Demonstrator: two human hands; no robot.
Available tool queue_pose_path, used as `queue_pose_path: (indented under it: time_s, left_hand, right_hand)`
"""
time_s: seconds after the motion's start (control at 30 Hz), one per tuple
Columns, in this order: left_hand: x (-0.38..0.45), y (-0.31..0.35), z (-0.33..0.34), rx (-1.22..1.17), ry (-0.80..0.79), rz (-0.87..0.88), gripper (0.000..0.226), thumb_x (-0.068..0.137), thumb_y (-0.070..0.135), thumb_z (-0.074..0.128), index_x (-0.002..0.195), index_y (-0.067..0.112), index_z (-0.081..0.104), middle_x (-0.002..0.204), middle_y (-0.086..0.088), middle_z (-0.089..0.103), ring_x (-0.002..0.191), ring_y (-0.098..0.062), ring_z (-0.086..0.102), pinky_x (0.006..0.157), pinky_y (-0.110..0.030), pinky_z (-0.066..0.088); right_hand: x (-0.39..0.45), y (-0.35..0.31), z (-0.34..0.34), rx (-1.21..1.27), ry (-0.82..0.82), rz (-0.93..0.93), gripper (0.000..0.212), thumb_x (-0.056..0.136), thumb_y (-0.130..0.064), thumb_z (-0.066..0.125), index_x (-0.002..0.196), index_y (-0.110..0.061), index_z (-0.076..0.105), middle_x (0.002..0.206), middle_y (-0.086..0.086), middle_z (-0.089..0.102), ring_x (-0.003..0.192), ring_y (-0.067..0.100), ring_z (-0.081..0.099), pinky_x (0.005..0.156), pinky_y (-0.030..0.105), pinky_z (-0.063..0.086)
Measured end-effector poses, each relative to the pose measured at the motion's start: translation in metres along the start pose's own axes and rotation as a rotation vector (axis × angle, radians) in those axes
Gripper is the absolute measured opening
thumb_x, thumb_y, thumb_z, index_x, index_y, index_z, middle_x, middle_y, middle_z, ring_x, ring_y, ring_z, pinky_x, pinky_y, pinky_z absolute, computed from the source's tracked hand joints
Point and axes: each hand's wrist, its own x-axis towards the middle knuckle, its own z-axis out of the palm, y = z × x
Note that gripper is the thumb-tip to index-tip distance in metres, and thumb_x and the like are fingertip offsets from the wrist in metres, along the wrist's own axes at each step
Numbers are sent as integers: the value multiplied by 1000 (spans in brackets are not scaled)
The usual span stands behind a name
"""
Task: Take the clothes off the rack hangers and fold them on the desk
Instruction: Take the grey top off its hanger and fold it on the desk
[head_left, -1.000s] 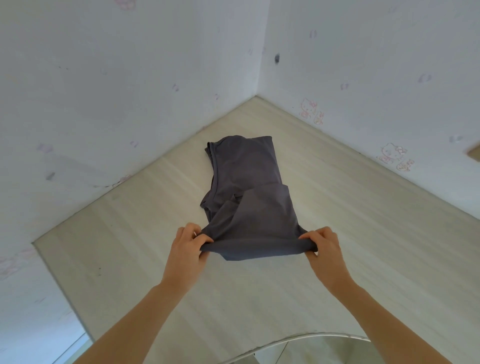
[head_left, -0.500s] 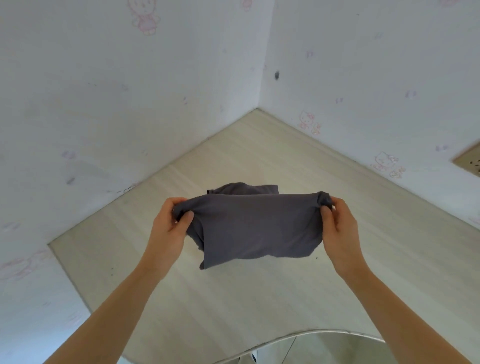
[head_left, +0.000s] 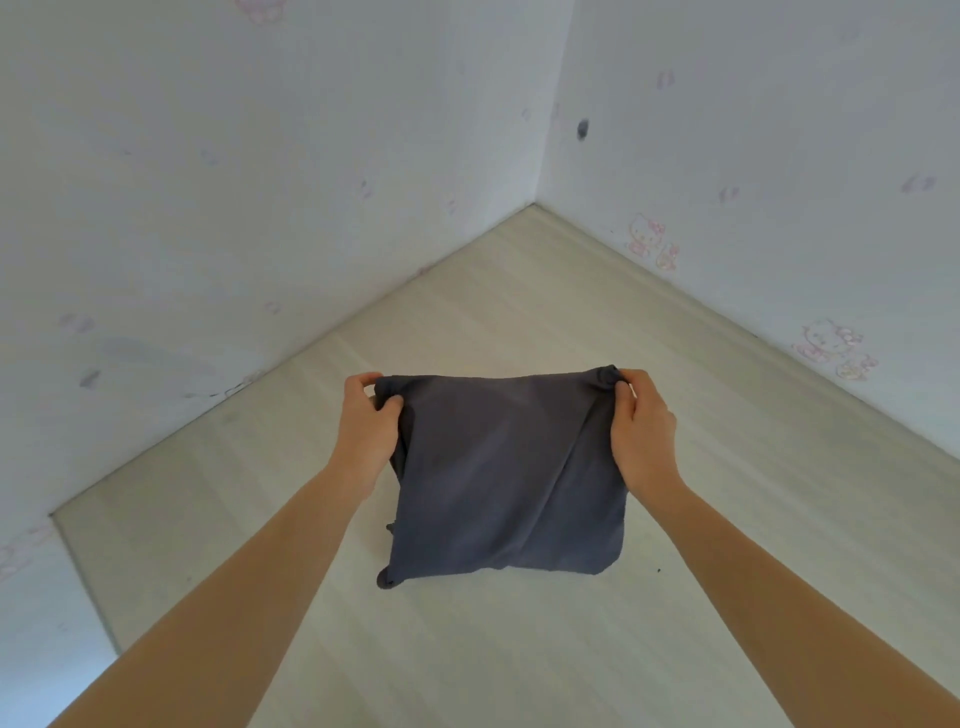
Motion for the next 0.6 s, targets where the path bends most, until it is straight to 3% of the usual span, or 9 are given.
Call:
queue_pose_path:
  time_s: [0.07, 0.17, 0.3, 0.4, 0.5, 0.6]
  left_hand:
    - [20, -7, 11, 8, 90, -43, 29, 98, 15, 50, 126, 20, 40, 114, -3, 60, 96, -17, 60, 77, -29, 48]
    - [26, -21, 25, 140, 199, -42, 29, 94, 33, 59, 114, 16, 46, 106, 0, 56, 97, -21, 59, 81, -35, 49]
    - [15, -45, 38, 420, 119, -62, 45, 80, 52, 70, 96, 12, 56, 110, -4, 53, 89, -19, 58, 76, -32, 48]
    - [-2, -57, 40, 501, 127, -35, 41, 80, 49, 72, 85, 10, 58, 106, -6, 53, 76, -10, 54, 67, -23, 40]
    - [-20, -61, 42, 535, 170, -6, 27, 90, 39, 62, 89, 12, 56, 106, -1, 49, 77, -10, 51, 74, -27, 40]
    - [-29, -65, 45, 555, 202, 25, 20, 99, 32, 50, 98, 13, 54, 99, -1, 56, 83, -19, 55, 74, -29, 41]
  right_hand:
    - [21, 6, 16, -15, -30, 28, 24, 105, -22, 31, 113, -20, 53, 80, -5, 56, 68, 4, 51, 56, 15, 35]
    - [36, 20, 37, -43, -88, 64, 22, 105, -26, 29, 109, -19, 50, 74, 4, 56, 63, 18, 52, 51, 27, 35]
    - [43, 34, 52, -51, -174, 246, 28, 104, -35, 30, 119, -15, 42, 81, 2, 55, 69, 19, 55, 56, 33, 39]
    - [25, 38, 48, -2, -223, 324, 39, 101, -45, 35, 131, -20, 30, 93, -2, 56, 79, 17, 57, 72, 37, 47]
    - [-8, 46, 39, -12, -241, 287, 50, 97, -49, 41, 137, -24, 25, 111, -4, 57, 96, 21, 60, 82, 39, 49]
    - [-32, 56, 40, -113, -250, 285, 41, 96, -46, 46, 122, -15, 38, 108, -5, 55, 94, 21, 59, 81, 40, 50]
